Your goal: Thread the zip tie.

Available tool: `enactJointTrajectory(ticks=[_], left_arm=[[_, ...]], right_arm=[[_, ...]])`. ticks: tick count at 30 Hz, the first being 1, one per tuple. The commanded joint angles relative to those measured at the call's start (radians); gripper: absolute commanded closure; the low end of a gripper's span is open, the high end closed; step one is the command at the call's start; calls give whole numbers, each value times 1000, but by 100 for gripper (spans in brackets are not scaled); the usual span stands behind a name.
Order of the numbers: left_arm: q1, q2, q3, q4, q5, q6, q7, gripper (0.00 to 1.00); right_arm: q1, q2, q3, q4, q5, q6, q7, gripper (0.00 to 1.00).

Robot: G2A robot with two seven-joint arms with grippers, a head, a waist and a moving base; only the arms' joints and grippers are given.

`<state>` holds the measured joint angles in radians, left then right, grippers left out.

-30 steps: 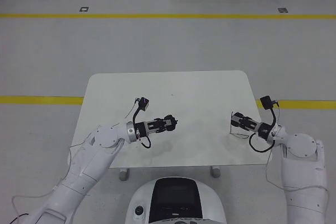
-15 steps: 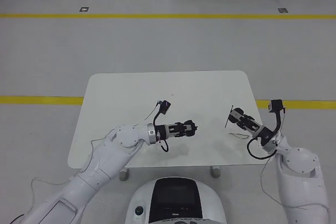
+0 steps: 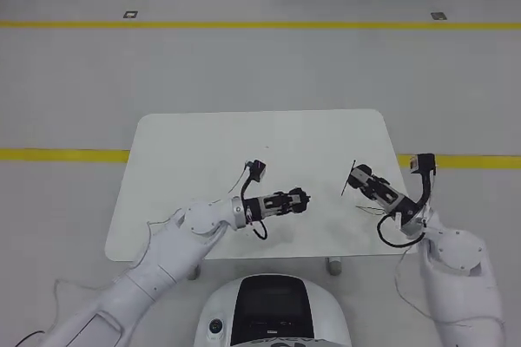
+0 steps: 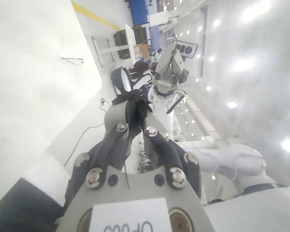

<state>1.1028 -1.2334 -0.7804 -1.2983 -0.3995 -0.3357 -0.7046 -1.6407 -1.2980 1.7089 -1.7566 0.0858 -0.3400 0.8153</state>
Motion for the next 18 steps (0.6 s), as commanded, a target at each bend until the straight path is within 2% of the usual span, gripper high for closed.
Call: enactJointTrajectory(ticks=[1, 8, 10, 18], left_arm=[[-2, -7, 10, 7, -24, -4, 1, 100], [-7, -27, 11, 21, -50, -4, 8, 100], [-13, -31, 8, 24, -21, -4, 8, 100], [-14, -32, 8, 24, -11, -4, 11, 100]], right_arm=[[-14, -4, -16, -14, 13, 0, -35, 100], [-40, -11, -73, -42, -78, 0, -133, 100], [-37, -9, -93, -36, -107, 0, -142, 100], [-21, -5, -101, -27, -135, 0, -142, 100]])
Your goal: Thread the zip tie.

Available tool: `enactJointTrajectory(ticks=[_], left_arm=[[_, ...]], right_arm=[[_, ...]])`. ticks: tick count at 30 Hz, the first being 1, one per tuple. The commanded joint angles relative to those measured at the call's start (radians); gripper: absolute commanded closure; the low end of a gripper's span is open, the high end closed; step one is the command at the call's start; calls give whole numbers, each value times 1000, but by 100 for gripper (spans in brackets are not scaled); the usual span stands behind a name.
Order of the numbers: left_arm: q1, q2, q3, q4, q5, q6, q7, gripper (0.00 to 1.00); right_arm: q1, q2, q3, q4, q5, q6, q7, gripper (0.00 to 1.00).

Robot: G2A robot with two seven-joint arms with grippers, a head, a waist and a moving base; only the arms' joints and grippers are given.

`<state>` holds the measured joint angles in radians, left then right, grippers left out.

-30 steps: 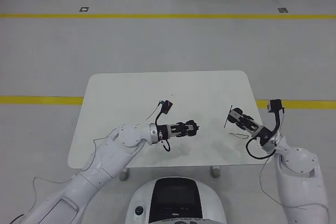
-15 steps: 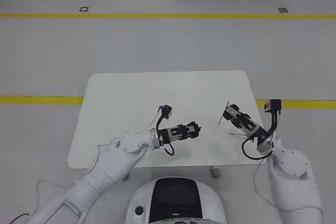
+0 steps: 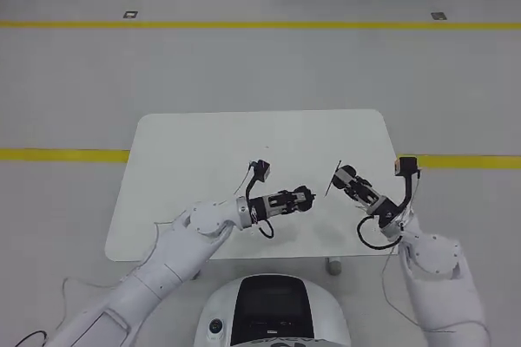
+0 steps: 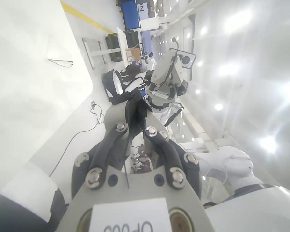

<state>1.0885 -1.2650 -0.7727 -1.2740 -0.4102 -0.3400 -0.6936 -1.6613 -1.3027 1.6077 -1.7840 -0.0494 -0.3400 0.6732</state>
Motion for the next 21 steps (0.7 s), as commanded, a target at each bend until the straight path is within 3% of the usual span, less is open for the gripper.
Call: enactJointTrajectory(ticks=[1, 3, 7, 15, 21], left_arm=[[0, 0, 0, 0, 0, 0, 0, 100], [13, -1, 0, -4, -8, 1, 30, 100], [35, -4, -3, 5, -52, 0, 54, 100], [49, -10, -15, 13, -113, 0, 51, 100], [50, -18, -14, 22, -132, 0, 68, 100]], right_arm=[[0, 0, 0, 0, 0, 0, 0, 100], [-1, 0, -3, -2, -17, 6, -12, 100], [-22, -2, -38, -36, -199, 0, -189, 100], [-33, 6, -106, -24, -253, 0, -374, 100], [-27, 22, -132, -15, -252, 0, -424, 100]])
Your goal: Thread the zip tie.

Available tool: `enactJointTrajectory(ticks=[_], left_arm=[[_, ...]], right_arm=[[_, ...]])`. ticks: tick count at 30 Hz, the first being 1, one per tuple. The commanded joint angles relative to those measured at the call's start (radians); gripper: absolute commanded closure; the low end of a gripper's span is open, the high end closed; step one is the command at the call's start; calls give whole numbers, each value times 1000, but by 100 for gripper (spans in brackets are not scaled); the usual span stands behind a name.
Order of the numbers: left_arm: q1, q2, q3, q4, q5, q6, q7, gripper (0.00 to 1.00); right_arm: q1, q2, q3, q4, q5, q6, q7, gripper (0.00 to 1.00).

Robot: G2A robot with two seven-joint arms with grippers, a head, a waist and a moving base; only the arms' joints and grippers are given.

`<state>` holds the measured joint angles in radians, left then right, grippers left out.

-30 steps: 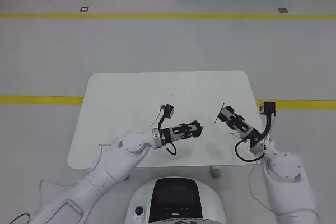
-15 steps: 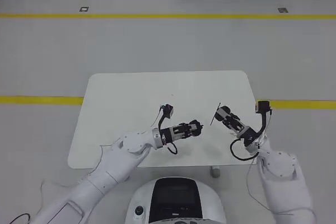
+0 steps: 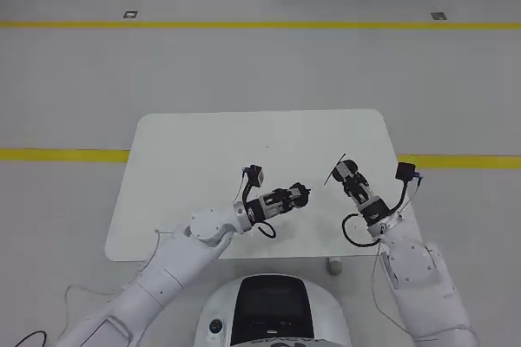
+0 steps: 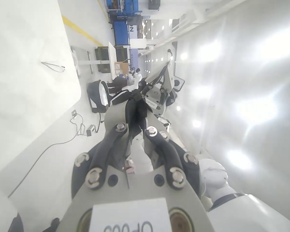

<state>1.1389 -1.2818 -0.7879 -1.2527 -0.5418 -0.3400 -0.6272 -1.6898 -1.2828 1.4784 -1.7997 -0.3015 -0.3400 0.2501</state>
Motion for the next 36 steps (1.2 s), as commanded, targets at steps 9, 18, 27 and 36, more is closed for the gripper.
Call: enactJointTrajectory(ticks=[9, 18, 27, 36], left_arm=[[-7, -5, 4, 3, 22, 0, 13, 100], [13, -7, 0, -19, -12, 8, 22, 100], [2, -11, -3, -10, -7, 11, 31, 100], [-2, -11, 1, -9, 12, 14, 21, 100]], right_arm=[[5, 9, -10, 4, 13, 0, 2, 100], [5, 18, -79, 5, -188, 0, -173, 100], [26, 54, -157, 40, -256, 0, -333, 100], [33, 76, -188, 47, -219, 0, -347, 100]])
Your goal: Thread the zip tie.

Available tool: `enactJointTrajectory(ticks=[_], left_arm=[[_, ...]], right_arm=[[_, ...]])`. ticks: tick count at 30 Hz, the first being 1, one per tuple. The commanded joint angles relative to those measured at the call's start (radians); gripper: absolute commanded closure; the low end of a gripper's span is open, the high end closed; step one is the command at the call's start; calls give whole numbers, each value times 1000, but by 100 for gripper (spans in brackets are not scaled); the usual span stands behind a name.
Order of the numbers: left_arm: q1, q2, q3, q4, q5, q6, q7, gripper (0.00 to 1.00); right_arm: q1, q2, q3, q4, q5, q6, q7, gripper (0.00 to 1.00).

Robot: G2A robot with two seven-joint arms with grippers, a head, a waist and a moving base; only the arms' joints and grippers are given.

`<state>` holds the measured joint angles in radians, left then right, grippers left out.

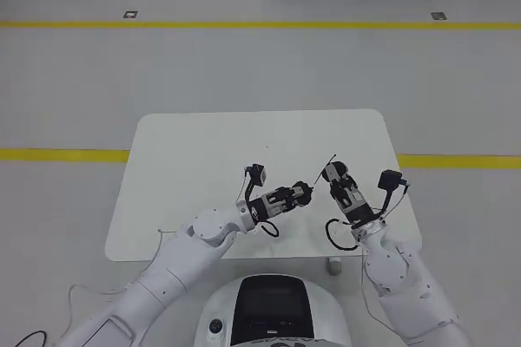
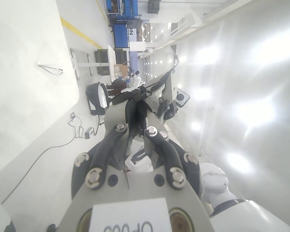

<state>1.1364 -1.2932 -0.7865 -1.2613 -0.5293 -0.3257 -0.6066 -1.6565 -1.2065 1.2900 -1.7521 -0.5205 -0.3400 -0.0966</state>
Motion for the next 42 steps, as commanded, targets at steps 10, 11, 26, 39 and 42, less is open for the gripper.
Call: enactJointTrajectory(ticks=[10, 11, 26, 39, 42], left_arm=[[22, 5, -21, -3, -31, 25, 11, 100], [24, 6, -24, -3, -32, 26, 9, 100], [33, 10, -34, -12, 5, 27, 24, 100], [49, 15, -49, -35, 8, 37, 31, 100], [53, 19, -58, -39, 11, 37, 23, 100]], right_arm=[[-11, 6, -15, -21, -7, 0, -46, 100], [-14, 9, -21, -26, -19, 0, -49, 100], [-9, 49, -75, -8, -56, 0, -133, 100], [12, 48, -97, 8, -65, 0, -119, 100], [19, 52, -105, 15, -64, 0, -128, 100]])
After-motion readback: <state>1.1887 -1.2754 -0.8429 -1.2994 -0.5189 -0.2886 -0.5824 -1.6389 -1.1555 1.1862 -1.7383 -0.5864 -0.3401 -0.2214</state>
